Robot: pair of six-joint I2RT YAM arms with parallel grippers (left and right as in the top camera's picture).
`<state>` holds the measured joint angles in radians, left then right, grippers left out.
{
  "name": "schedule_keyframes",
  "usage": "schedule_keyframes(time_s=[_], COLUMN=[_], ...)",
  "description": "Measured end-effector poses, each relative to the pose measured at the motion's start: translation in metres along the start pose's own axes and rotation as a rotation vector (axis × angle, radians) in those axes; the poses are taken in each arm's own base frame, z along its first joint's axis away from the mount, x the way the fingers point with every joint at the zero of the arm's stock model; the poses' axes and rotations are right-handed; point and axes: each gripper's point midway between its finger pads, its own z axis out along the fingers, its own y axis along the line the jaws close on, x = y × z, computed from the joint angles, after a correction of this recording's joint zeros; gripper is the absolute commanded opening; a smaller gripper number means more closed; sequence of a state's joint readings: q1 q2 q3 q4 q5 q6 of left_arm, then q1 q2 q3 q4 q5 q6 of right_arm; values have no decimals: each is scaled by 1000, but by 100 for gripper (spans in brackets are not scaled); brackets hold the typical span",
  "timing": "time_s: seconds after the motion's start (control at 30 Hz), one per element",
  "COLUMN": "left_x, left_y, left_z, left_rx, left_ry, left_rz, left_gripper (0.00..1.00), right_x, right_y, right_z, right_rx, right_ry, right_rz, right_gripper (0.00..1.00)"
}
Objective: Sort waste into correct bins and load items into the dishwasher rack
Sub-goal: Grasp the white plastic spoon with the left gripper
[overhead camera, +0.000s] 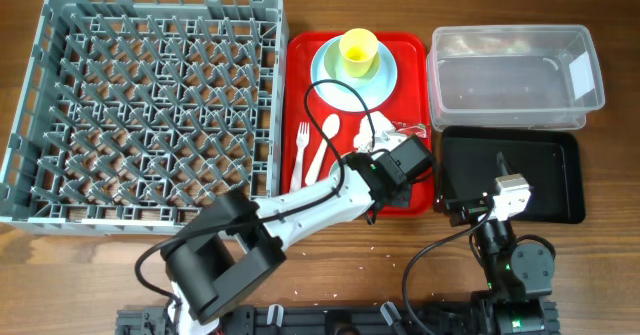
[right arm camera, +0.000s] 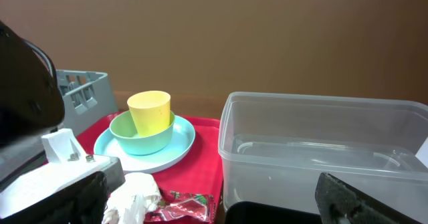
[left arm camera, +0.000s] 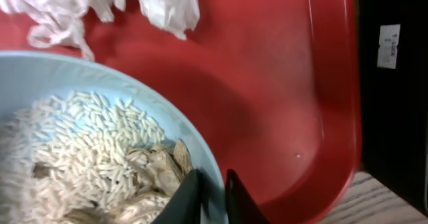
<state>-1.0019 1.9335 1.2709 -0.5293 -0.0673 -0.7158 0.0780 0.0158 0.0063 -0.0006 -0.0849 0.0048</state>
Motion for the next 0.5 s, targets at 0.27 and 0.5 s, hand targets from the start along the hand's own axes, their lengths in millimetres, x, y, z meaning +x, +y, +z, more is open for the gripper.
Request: schedule_keyframes(time_s=[0.27,0.5], left_x=[-9,-11], left_y=[2,4], left_z=[-6,-9], left_rx=[-26,-27], left_ry=[-48,-51], left_rz=[5,0], left_gripper=[9,53], right_x=[0,0], right_y=[0,0], right_z=[0,0], right_rx=[0,0], right_ry=[0,0], right_rz=[0,0], right_gripper=[100,100])
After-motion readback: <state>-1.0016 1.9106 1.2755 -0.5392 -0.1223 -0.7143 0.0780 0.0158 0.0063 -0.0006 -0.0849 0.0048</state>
